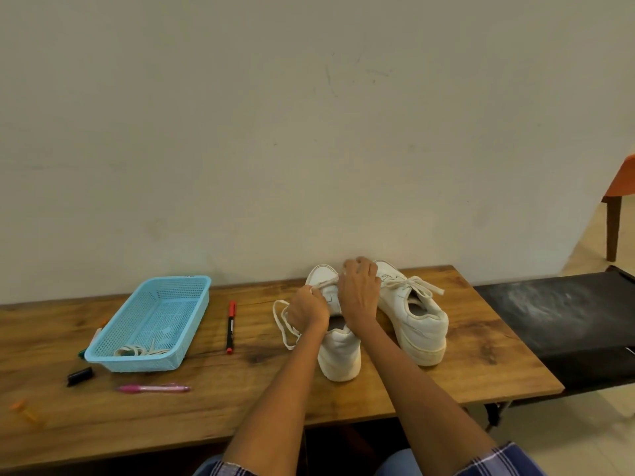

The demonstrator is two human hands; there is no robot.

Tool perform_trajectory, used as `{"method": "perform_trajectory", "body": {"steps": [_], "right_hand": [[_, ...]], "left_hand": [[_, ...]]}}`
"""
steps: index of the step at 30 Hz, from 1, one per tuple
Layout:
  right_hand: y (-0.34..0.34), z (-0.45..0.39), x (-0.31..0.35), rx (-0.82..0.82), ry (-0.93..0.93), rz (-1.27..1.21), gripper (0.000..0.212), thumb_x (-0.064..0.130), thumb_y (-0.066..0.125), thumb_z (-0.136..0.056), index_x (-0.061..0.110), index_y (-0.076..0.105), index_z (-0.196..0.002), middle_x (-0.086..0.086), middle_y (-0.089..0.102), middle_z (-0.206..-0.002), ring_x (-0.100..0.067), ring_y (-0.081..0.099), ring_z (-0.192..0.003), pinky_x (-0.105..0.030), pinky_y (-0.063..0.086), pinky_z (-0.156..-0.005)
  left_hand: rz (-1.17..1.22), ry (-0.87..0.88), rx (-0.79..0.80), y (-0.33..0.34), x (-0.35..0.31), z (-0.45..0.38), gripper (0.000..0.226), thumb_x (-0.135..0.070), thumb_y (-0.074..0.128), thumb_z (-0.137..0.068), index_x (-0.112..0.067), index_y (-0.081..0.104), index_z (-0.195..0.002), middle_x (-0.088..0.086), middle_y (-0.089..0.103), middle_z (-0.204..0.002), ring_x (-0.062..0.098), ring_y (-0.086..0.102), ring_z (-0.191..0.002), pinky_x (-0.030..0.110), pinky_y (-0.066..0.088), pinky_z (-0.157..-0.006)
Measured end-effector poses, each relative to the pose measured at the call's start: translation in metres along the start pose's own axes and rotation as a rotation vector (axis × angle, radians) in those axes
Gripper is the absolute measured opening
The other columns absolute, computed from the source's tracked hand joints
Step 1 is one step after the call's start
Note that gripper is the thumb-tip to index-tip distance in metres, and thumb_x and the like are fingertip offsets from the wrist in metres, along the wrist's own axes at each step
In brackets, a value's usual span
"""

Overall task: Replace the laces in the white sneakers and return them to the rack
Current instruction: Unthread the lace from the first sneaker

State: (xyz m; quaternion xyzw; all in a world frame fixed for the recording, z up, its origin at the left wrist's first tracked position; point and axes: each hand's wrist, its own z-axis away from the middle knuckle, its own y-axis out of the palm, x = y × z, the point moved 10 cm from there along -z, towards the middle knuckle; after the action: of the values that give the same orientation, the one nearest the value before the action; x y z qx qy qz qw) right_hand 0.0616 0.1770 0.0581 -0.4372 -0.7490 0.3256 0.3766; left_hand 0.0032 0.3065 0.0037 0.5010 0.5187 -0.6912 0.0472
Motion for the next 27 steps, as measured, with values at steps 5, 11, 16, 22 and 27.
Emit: {"method": "perform_trajectory", "body": {"steps": [5,11,16,22,27], "right_hand": [[0.042,0.003,0.022,0.302,-0.247,0.165,0.039,0.038,0.047,-0.096,0.02,0.048,-0.131,-0.015,0.028,-0.148,-0.034,0.021,-0.139,-0.044,0.037,-0.102],[0.042,0.002,0.025,0.3,-0.269,0.104,0.033,0.031,0.036,-0.101,0.013,0.055,-0.121,-0.01,0.046,-0.128,-0.024,0.041,-0.119,-0.035,0.039,-0.094],[-0.006,-0.002,-0.004,-0.099,0.038,0.004,0.008,0.011,0.066,-0.081,0.008,0.059,-0.086,-0.011,0.058,-0.088,-0.027,0.058,-0.077,-0.036,0.048,-0.058],[0.036,0.001,0.016,0.268,-0.165,0.078,0.045,0.038,0.043,-0.096,0.018,0.04,-0.137,-0.017,0.019,-0.151,-0.036,0.014,-0.141,-0.048,0.033,-0.103],[0.049,0.007,0.032,0.372,-0.333,0.186,0.03,0.027,0.039,-0.1,0.015,0.054,-0.122,-0.012,0.041,-0.134,-0.028,0.034,-0.127,-0.039,0.038,-0.097]], "left_hand": [[0.018,-0.008,-0.008,-0.001,0.0,0.002,0.031,-0.021,0.04,-0.096,-0.011,0.069,-0.093,0.008,0.069,-0.098,0.027,0.062,-0.092,0.031,0.04,-0.07],[0.037,-0.014,-0.008,-0.003,0.002,0.002,0.031,-0.022,0.04,-0.096,-0.012,0.069,-0.098,0.01,0.068,-0.102,0.029,0.061,-0.095,0.032,0.043,-0.073],[0.039,-0.009,-0.013,-0.004,0.002,0.003,0.031,-0.024,0.041,-0.097,-0.012,0.069,-0.103,0.011,0.068,-0.104,0.03,0.062,-0.096,0.031,0.044,-0.071],[0.036,-0.003,-0.025,-0.007,0.0,0.006,0.031,-0.025,0.04,-0.098,-0.014,0.07,-0.1,0.008,0.068,-0.102,0.026,0.062,-0.094,0.029,0.04,-0.067],[0.045,-0.004,-0.016,-0.006,0.0,0.004,0.031,-0.025,0.04,-0.098,-0.014,0.069,-0.104,0.008,0.068,-0.105,0.027,0.062,-0.097,0.031,0.044,-0.073]]}}
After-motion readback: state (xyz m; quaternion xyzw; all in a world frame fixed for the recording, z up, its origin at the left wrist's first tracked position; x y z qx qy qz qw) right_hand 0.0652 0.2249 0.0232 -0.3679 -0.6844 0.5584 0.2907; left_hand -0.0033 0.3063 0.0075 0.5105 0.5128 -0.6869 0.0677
